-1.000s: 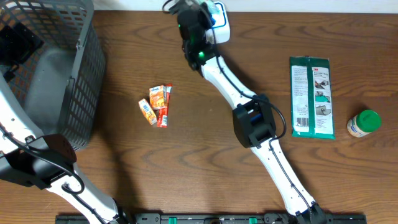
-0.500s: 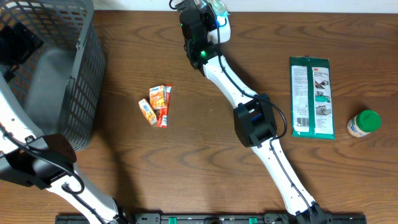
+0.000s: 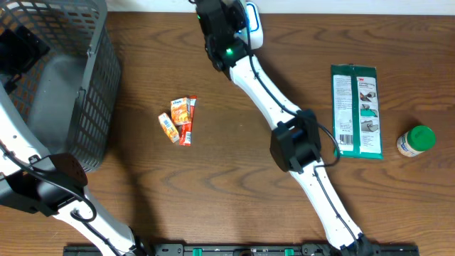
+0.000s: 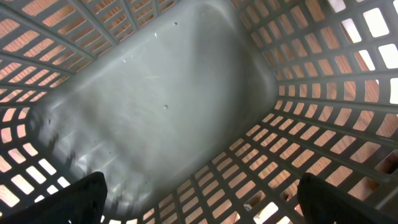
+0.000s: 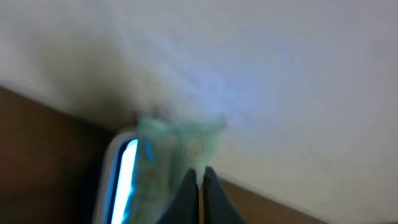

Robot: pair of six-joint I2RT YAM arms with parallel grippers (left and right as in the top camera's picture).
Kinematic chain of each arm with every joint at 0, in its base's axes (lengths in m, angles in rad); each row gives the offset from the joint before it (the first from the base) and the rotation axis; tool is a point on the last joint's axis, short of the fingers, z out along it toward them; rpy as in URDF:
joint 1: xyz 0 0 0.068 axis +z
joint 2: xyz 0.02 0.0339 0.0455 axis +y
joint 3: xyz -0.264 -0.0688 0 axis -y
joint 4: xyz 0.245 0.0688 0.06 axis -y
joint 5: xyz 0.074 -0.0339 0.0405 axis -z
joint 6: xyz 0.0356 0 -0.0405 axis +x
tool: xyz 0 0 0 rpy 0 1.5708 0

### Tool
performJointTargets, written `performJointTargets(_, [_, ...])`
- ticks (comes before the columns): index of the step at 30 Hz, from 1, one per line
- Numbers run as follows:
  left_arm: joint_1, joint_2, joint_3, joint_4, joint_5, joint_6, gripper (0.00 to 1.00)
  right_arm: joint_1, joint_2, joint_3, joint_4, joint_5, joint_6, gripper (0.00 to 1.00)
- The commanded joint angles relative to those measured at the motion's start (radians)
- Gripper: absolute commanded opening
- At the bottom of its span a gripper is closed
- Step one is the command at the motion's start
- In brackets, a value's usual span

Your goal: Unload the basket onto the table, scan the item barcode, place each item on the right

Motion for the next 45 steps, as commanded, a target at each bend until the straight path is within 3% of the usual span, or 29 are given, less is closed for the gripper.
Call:
performJointTargets(1, [0.000,-0.023,0.017,-0.003,0.009,-0.001,0.98,0.033,-0.218,0.013,-0.258,-0.103,0.288,0.01])
performJointTargets(5, [0.000,-0.023,0.017,-0.003,0.009,-0.001,0.98,0.016,-0.366,0.013,-0.585,-0.433,0.481,0.01])
performJointTargets(11, [0.000,-0.023,0.017,-0.003,0.009,-0.001,0.98,-0.059,-0.481,0.013,-0.849,-0.687,0.518,0.01])
performJointTargets(23, [0.000,-0.023,0.017,-0.003,0.009,-0.001,0.98,-0.235,-0.502,0.012,-1.216,-0.813,0.581,0.01])
performJointTargets(31, [0.000,-0.023,0.017,-0.003,0.009,-0.001,0.98,-0.278,-0.501,0.005,-1.290,-0.798,0.592,0.03])
performJointTargets(32, [0.000,-0.023,0.017,-0.003,0.009,-0.001,0.98,-0.278,-0.501,-0.006,-1.274,-0.798,0.610,0.10])
performJointTargets(34, [0.000,-0.023,0.017,-0.003,0.009,-0.001,0.98,-0.269,-0.501,-0.034,-1.233,-0.798,0.662,0.56])
performJointTargets(35, [0.000,-0.023,0.017,-0.003,0.009,-0.001,0.98,-0.260,-0.501,-0.063,-1.202,-0.798,0.699,0.69])
performJointTargets(42, [0.000,-0.023,0.017,-0.003,0.009,-0.001,0.98,-0.209,-0.501,-0.364,-0.895,-0.798,0.905,0.82])
performJointTargets(45, [0.000,-0.023,0.017,-0.003,0.009,-0.001,0.98,-0.208,-0.501,-0.528,-0.702,-0.800,1.030,0.79])
